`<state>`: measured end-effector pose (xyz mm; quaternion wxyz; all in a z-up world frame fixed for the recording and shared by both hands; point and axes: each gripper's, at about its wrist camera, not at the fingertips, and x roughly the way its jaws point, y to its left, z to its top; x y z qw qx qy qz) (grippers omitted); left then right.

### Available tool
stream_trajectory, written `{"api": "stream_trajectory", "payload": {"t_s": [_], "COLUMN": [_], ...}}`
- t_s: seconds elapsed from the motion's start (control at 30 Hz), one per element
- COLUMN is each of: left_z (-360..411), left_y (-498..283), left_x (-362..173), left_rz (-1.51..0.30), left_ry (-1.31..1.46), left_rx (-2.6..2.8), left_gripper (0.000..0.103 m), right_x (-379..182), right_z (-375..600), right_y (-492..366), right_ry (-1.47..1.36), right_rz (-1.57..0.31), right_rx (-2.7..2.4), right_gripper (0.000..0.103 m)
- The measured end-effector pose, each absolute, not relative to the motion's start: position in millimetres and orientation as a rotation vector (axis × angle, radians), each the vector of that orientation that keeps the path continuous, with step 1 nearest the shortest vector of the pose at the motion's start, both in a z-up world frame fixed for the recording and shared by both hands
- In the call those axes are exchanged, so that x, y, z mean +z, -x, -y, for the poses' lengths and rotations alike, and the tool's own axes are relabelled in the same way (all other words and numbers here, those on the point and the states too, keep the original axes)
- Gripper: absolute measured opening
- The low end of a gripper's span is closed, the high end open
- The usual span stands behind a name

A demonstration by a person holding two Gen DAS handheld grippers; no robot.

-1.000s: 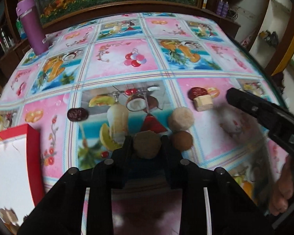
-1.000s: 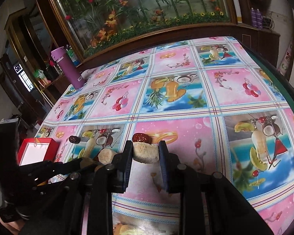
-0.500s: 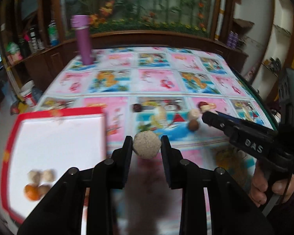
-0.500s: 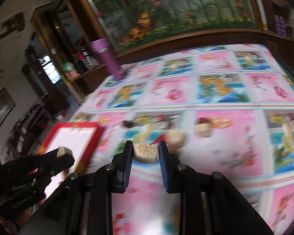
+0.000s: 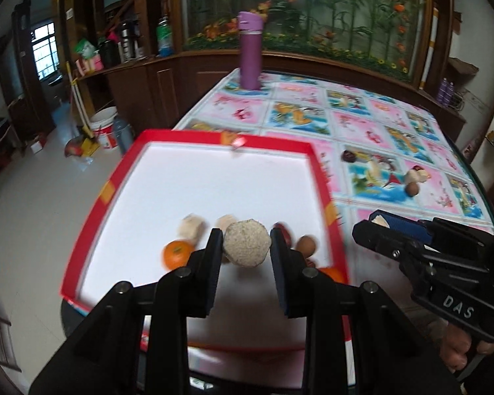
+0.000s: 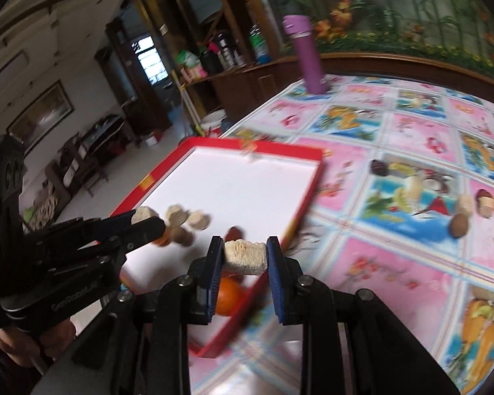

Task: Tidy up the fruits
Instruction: 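Carry the ball and cube into the tray and open both grippers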

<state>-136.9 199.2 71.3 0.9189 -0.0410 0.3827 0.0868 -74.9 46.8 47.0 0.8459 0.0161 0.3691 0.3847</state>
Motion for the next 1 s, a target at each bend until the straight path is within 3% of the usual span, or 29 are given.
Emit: {"api": "stream_trajectory", "payload": {"t_s": [1.0], "left_z": [-244], "left_y": [149], "left_x": [35], "left_rz": [-0.858], "left_ry": [0.122], "left_rx": [0.264], "left_gripper": [0.031], "right_x": [7], "right_z": [-118], "right_y": [112], "right_ry": [0.14], "right_rz": [-0.908], "right_rx": [0.911], "right_gripper": [0.026]}}
